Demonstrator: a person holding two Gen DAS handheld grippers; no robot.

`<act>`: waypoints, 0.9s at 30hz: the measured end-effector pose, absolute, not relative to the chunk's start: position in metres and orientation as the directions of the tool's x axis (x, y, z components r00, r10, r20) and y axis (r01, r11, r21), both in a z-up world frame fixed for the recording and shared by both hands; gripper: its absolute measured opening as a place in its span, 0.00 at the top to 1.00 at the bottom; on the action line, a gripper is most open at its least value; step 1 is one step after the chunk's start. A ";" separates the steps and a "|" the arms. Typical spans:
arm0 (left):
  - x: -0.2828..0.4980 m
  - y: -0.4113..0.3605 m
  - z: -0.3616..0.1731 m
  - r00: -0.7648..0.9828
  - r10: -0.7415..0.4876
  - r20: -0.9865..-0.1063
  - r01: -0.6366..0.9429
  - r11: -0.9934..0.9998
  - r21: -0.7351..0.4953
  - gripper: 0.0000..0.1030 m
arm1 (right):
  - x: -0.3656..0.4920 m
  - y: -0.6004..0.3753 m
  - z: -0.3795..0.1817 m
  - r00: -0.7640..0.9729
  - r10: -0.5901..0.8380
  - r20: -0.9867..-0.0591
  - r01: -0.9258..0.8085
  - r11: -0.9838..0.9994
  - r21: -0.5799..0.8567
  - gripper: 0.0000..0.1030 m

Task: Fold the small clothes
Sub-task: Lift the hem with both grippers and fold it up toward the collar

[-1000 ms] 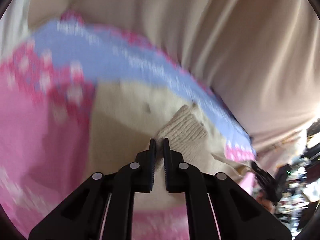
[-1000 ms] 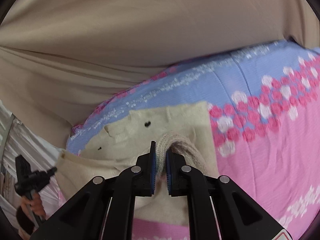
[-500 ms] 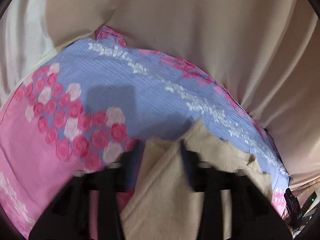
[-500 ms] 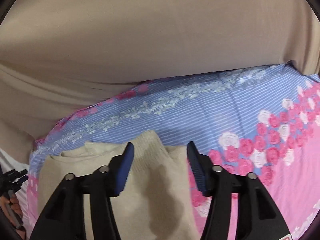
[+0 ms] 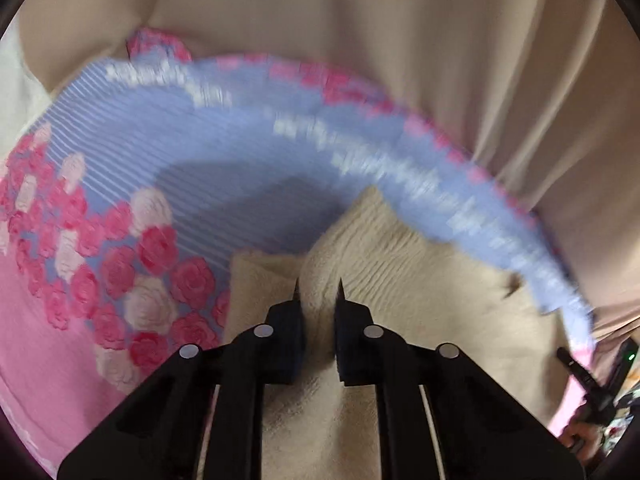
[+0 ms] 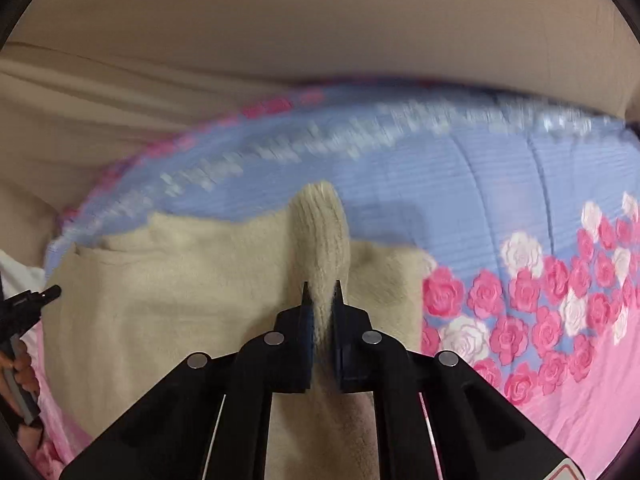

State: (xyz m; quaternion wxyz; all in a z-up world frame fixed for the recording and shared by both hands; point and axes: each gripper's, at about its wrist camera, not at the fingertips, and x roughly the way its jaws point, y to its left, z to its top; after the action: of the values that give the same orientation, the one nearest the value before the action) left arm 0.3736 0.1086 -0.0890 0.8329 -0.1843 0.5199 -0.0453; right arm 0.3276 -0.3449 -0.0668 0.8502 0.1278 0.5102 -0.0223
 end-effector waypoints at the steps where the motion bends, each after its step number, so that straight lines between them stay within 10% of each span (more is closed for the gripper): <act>1: 0.370 0.115 -0.080 0.478 -0.277 -0.833 -0.122 0.919 -0.375 0.91 | 0.324 -0.344 -0.054 0.516 0.093 -0.851 0.165 0.965 0.205 0.93; 9: 0.377 0.126 -0.119 0.366 -0.209 -0.907 -0.178 0.940 -0.289 0.83 | 0.349 -0.356 -0.089 0.399 0.001 -0.917 0.234 0.967 0.103 0.77; 13: 0.324 0.160 -0.100 0.428 -0.223 -0.876 -0.235 0.908 -0.346 0.31 | 0.286 -0.365 -0.068 0.479 0.004 -0.878 0.264 0.953 0.148 0.34; 17: 0.279 0.174 -0.122 0.366 -0.280 -0.887 -0.293 0.871 -0.396 0.27 | 0.237 -0.376 -0.086 0.438 0.094 -0.894 0.281 0.930 0.236 0.34; 23: 0.256 0.161 -0.144 0.350 -0.266 -0.898 -0.337 0.859 -0.386 0.31 | 0.231 -0.364 -0.118 0.417 0.240 -0.877 0.331 0.859 0.392 0.27; 25: 0.260 0.153 -0.143 0.346 -0.313 -0.884 -0.296 0.858 -0.420 0.76 | 0.236 -0.356 -0.117 0.408 0.204 -0.890 0.318 0.882 0.348 0.55; 27: 0.263 0.153 -0.140 0.340 -0.330 -0.881 -0.310 0.845 -0.436 0.86 | 0.239 -0.359 -0.114 0.400 0.259 -0.879 0.323 0.858 0.400 0.76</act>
State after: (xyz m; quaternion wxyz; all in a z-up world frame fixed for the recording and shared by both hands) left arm 0.2627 0.1529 -0.1396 0.7697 -0.2785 0.5744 -0.0062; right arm 0.2387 -0.3592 -0.1143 0.7933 0.2659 0.5474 -0.0199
